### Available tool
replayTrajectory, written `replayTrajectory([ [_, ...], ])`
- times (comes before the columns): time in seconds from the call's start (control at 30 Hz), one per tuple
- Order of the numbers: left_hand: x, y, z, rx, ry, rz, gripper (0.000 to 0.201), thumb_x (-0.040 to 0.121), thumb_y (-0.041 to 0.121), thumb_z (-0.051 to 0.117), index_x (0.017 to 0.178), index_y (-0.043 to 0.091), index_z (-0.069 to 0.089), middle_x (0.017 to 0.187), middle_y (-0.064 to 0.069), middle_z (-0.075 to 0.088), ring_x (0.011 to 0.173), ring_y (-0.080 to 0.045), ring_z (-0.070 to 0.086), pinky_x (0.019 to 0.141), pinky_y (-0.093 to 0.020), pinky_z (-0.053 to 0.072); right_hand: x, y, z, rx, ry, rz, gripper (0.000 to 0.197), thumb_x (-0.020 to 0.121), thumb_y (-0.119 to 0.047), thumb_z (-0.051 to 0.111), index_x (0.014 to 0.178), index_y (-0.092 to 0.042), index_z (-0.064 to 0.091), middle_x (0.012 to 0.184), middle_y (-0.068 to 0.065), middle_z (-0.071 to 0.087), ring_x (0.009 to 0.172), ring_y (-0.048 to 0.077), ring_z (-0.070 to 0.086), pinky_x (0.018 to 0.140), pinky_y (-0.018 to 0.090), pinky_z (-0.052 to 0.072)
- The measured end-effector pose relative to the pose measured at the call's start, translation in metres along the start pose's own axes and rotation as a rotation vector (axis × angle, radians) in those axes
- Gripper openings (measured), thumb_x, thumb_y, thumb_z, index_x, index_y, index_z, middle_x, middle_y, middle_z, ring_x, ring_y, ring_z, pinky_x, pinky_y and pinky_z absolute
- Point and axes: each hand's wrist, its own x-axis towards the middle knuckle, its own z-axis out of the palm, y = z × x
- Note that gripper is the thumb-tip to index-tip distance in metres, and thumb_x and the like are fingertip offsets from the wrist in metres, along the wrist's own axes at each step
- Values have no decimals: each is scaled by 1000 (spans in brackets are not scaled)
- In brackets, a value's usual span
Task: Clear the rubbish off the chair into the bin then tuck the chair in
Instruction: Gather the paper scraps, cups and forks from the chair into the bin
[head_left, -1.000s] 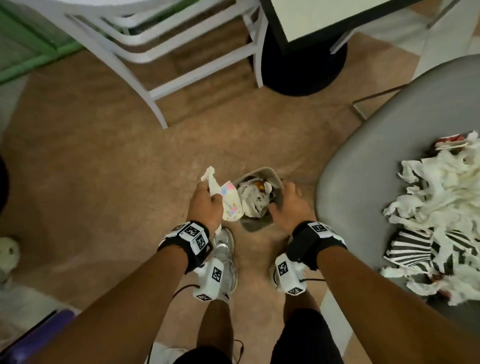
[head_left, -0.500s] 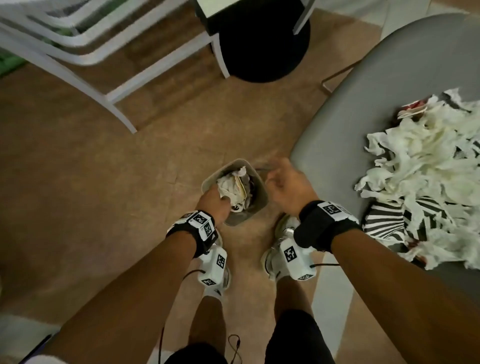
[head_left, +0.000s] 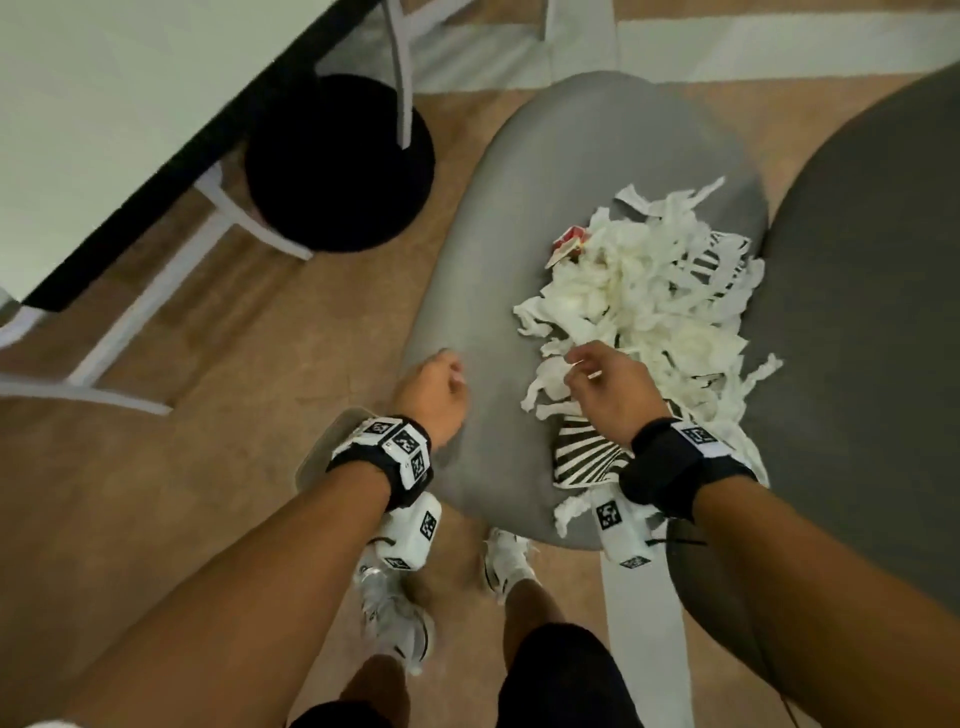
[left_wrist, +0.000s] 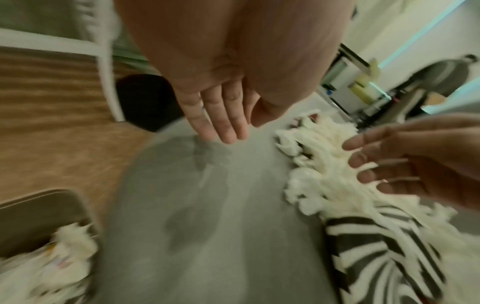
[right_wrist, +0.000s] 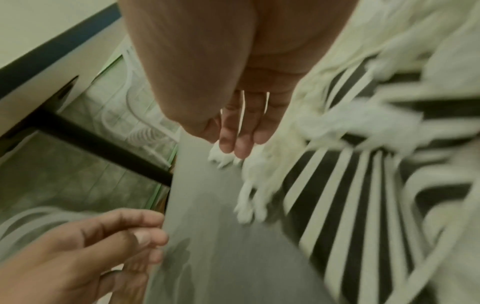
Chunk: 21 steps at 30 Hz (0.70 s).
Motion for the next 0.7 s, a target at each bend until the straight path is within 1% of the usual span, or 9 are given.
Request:
replayTrajectory([
  [0.13, 24, 80, 44, 173, -44, 261, 49, 88, 15, 60, 135, 16, 51, 134, -8, 46, 124, -26, 46, 104, -40, 43, 9, 52, -59, -123, 36, 38, 26, 97, -25, 53, 121, -21, 61, 109, -2, 65, 94, 20, 63, 81, 28, 46],
  [0.23, 43, 123, 64, 346, -63, 399, 71, 82, 16, 66, 146, 25, 36, 152, -7, 21, 133, -30, 34, 103, -46, 46, 18, 79, -85, -229, 28, 29, 29, 96, -26, 53, 125, -22, 58, 119, 2, 61, 104, 24, 61, 91, 39, 52],
  [0.33, 59, 147, 71, 499, -88, 427, 88, 80, 19, 70, 150, 35, 21, 161, 3, -3, 140, -30, 21, 101, -52, 45, 28, 92, -95, -236, 54, 24, 33, 95, -26, 54, 127, -23, 54, 126, 0, 52, 103, 21, 60, 90, 42, 52],
  [0.43, 73, 159, 71, 573, -98, 488, 100, 80, 16, 71, 153, 42, 9, 163, 9, -15, 140, -27, 24, 97, -50, 48, 40, 93, -95, -183, 72, 15, 35, 94, -27, 55, 129, -24, 52, 129, -2, 48, 98, 20, 60, 89, 43, 53],
  [0.5, 84, 162, 72, 605, -134, 506, 100, 82, 11, 67, 154, 43, 5, 164, 6, -6, 132, -27, 34, 85, -43, 53, 47, 90, -91, -151, 63, -3, 37, 93, -26, 55, 130, -24, 51, 129, -2, 48, 99, 20, 60, 89, 43, 53],
  [0.53, 91, 163, 71, 607, -159, 493, 94, 85, 9, 64, 155, 41, 10, 163, 1, 7, 129, -28, 38, 83, -42, 54, 49, 88, -89, -129, 62, -9, 37, 94, -27, 55, 130, -24, 51, 129, -3, 48, 99, 19, 59, 90, 42, 52],
  [0.57, 96, 163, 71, 601, -185, 472, 80, 88, 8, 59, 153, 36, 21, 156, -4, 25, 126, -29, 43, 84, -42, 53, 52, 86, -88, -109, 69, -15, 36, 94, -27, 55, 130, -24, 51, 129, -3, 48, 98, 19, 59, 90, 42, 52],
  [0.63, 100, 161, 71, 550, -190, 438, 43, 93, 7, 48, 133, 20, 53, 127, -9, 52, 115, -31, 52, 85, -40, 50, 57, 82, -87, -90, 92, -23, 35, 95, -26, 55, 129, -24, 52, 129, -4, 47, 98, 18, 59, 90, 40, 52],
  [0.7, 94, 157, 71, 453, -141, 368, 23, 94, 11, 44, 105, 10, 64, 107, -9, 57, 102, -29, 54, 82, -38, 48, 65, 79, -89, -95, 112, -35, 36, 94, -22, 55, 131, -22, 52, 132, -2, 46, 100, 19, 59, 90, 40, 52],
])
